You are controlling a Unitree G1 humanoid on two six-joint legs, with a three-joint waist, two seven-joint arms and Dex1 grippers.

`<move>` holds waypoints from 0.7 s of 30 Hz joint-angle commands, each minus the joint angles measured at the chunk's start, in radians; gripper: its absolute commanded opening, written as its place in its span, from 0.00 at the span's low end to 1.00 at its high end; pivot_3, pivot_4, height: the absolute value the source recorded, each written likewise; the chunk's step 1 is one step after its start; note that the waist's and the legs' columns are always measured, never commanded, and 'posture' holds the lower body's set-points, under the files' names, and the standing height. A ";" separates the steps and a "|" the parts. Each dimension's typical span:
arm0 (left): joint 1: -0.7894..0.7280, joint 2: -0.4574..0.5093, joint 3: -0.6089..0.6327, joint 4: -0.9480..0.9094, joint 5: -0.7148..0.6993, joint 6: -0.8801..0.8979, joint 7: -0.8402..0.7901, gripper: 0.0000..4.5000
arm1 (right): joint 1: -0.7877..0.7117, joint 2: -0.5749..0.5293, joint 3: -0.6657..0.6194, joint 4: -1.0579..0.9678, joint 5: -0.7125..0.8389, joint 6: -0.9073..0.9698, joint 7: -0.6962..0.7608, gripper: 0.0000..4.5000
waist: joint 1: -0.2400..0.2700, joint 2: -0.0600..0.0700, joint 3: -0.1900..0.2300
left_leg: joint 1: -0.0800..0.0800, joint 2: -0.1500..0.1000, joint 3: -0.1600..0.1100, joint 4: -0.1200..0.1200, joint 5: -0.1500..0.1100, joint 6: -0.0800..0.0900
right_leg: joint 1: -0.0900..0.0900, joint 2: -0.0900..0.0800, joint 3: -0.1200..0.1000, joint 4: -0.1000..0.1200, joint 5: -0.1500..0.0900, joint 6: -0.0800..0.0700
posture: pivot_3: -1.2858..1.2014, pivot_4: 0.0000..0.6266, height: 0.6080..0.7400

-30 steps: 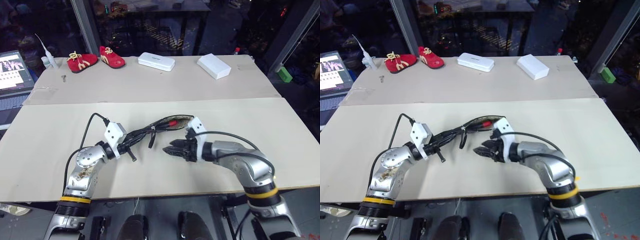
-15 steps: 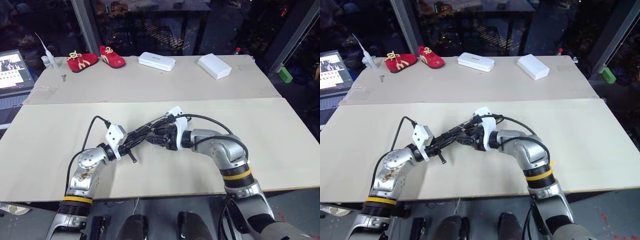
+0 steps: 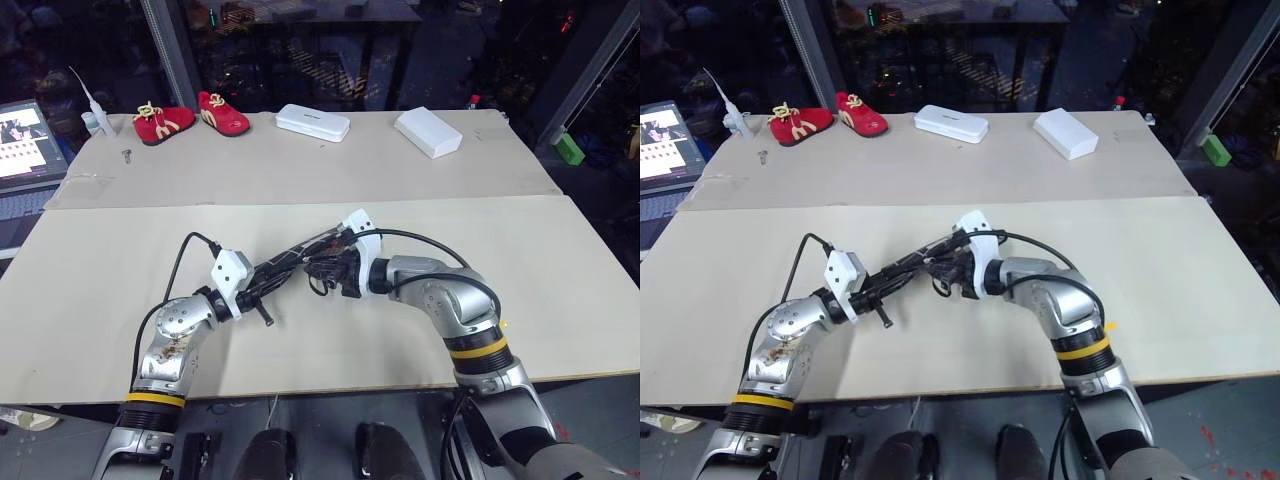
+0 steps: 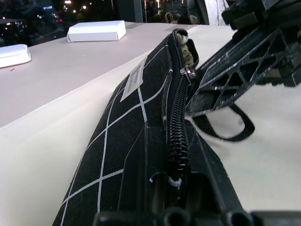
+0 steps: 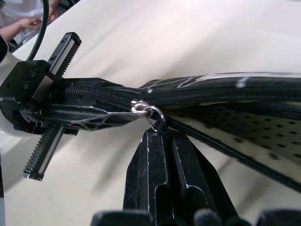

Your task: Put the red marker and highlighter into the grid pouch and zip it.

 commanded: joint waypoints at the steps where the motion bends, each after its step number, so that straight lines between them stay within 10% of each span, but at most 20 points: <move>1: -0.010 0.002 0.012 -0.011 -0.001 -0.030 -0.002 0.00 | 0.055 -0.118 -0.055 -0.103 0.011 -0.010 0.053 0.01 | 0.002 0.000 0.000 | 0.000 0.000 0.000 0.000 0.000 0.000 | 0.000 0.000 0.000 0.000 0.000 0.000 | 0.52 0.24 1.00; 11: -0.015 0.009 0.020 0.009 -0.001 -0.045 -0.011 0.00 | 0.087 -0.424 -0.160 0.008 -0.079 -0.178 0.140 0.01 | 0.012 0.000 0.000 | -0.002 0.000 -0.001 0.001 0.000 0.000 | 0.000 0.001 0.000 -0.002 0.000 0.001 | 0.52 0.24 1.00; 19: -0.017 0.012 0.019 0.017 0.000 -0.055 -0.019 0.00 | 0.112 -0.409 -0.158 0.027 -0.060 -0.251 0.185 0.01 | 0.005 0.000 0.000 | -0.002 0.000 -0.001 0.001 0.000 0.000 | 0.000 0.001 0.000 -0.002 0.000 0.001 | 0.52 0.24 1.00; 21: -0.022 0.008 0.014 0.019 0.001 -0.055 -0.020 0.00 | 0.146 -0.386 -0.138 -0.014 -0.032 -0.242 0.211 0.16 | 0.008 0.000 0.000 | -0.002 0.000 -0.001 0.001 0.000 0.000 | 0.000 0.001 0.000 -0.002 0.000 0.001 | 0.52 0.24 1.00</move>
